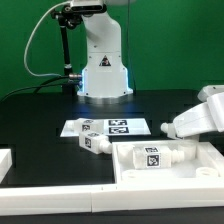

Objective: Assemble one leg

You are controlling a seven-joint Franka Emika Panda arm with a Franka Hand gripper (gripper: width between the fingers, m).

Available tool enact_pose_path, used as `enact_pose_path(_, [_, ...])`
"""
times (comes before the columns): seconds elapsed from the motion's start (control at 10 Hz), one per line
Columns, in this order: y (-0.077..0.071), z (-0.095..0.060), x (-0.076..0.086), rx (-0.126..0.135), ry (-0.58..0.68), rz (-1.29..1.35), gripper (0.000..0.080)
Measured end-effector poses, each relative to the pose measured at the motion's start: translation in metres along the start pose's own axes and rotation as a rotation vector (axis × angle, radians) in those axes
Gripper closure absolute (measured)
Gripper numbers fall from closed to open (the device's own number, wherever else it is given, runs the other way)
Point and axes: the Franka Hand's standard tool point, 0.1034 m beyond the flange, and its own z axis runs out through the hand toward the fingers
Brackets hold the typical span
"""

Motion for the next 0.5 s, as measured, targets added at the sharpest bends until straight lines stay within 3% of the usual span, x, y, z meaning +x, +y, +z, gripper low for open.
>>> enact_pose_path(0.1, [0.002, -0.002, -0.004, 0.002, -0.013, -0.003, 0.0515])
enact_pose_path(0.2, [0.014, -0.018, -0.023, 0.019, -0.063, -0.001, 0.0515])
enact_pose_path(0.5, [0.08, -0.076, -0.062, 0.14, -0.093, 0.127, 0.0515])
